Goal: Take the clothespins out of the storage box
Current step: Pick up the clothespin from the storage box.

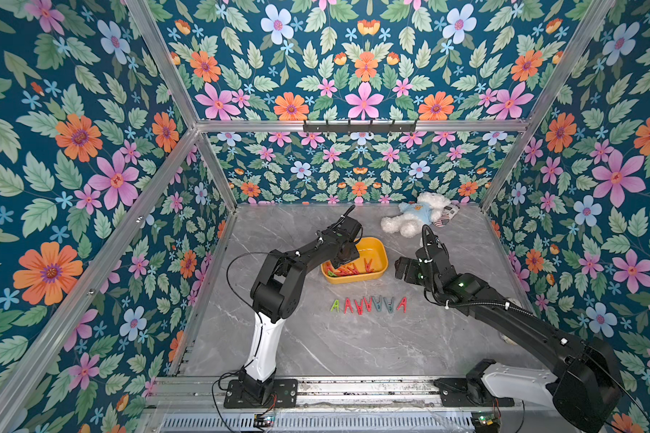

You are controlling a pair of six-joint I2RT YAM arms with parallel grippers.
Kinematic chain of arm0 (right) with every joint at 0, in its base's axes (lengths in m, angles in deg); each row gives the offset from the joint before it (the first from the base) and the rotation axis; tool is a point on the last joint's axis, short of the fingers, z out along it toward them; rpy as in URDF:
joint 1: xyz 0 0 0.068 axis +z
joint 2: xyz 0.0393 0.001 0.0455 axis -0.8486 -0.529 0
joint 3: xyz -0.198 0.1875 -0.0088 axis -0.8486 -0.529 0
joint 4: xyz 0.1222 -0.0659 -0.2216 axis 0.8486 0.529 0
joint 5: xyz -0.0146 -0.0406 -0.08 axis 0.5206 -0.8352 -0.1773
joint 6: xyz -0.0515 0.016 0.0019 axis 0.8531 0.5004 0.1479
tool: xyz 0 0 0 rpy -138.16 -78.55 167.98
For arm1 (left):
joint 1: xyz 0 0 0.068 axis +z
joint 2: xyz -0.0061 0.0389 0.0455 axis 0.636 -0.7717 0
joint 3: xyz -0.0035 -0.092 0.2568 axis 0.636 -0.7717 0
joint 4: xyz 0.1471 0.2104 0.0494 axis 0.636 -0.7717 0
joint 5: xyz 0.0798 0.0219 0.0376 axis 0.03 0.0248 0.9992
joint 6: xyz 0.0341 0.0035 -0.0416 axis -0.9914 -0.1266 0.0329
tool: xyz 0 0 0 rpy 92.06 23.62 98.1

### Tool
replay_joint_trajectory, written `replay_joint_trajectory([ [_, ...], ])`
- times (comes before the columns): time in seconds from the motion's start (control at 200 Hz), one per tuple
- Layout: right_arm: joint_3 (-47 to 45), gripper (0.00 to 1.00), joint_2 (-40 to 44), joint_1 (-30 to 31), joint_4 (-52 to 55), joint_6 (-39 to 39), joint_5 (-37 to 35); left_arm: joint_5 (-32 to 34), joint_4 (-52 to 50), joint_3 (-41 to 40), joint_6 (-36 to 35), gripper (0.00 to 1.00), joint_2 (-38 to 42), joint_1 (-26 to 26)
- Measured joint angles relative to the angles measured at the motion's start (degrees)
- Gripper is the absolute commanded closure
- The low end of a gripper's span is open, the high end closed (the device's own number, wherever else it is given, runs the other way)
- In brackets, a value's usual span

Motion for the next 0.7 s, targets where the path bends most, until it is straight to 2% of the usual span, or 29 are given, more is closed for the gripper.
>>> replay_joint_trajectory([
  [0.33, -0.4, 0.01, -0.4, -1.5, -0.5, 0.4, 0.2, 0.8, -0.7, 4.7, 0.9, 0.41, -4.5, 0.2],
  [0.495, -0.8, 0.01, -0.5, -1.5, -0.7, 0.4, 0.6, 1.6, -1.3, 5.1, 0.8, 0.57, -5.0, 0.2],
  [0.7, -0.9, 0.01, -0.7, -1.7, -1.5, 0.3, 0.6, 2.5, -3.5, 4.4, 0.1, 0.68, -4.3, 0.3],
])
